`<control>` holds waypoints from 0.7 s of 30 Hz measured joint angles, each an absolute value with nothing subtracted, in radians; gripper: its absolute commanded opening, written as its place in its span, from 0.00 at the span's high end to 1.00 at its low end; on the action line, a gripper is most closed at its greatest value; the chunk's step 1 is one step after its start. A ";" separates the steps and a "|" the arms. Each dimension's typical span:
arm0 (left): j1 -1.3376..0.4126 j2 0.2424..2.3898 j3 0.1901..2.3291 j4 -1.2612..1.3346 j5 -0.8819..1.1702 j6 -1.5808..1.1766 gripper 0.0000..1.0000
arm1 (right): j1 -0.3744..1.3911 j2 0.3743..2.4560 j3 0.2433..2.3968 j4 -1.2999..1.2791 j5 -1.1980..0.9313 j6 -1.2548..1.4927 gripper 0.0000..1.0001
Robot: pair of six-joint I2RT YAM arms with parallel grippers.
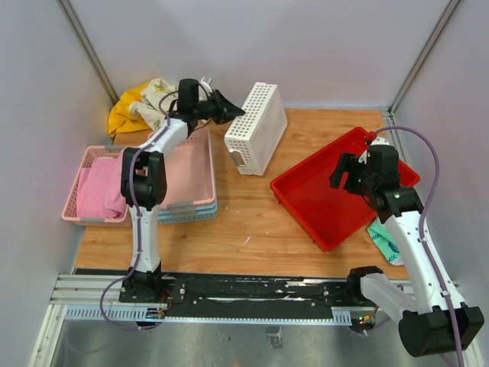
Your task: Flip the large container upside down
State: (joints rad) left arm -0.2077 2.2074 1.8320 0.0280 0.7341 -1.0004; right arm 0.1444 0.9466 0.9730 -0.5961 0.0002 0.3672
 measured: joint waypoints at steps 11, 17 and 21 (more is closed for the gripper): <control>-0.160 2.244 1.980 -0.349 0.510 -0.733 0.26 | 0.144 0.947 0.973 -0.596 0.000 0.367 0.20; -0.157 2.259 2.046 -0.469 0.441 -0.671 0.06 | 0.144 0.947 0.973 -0.596 0.000 0.368 0.20; -0.157 2.264 2.127 -0.536 0.397 -0.637 0.03 | 0.144 0.948 0.973 -0.596 -0.001 0.371 0.20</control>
State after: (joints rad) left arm -0.1566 2.2639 2.1265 -0.5358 0.3969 -0.6373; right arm 0.1444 0.9478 0.9730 -0.5961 -0.0006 0.3714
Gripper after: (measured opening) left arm 0.960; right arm 0.798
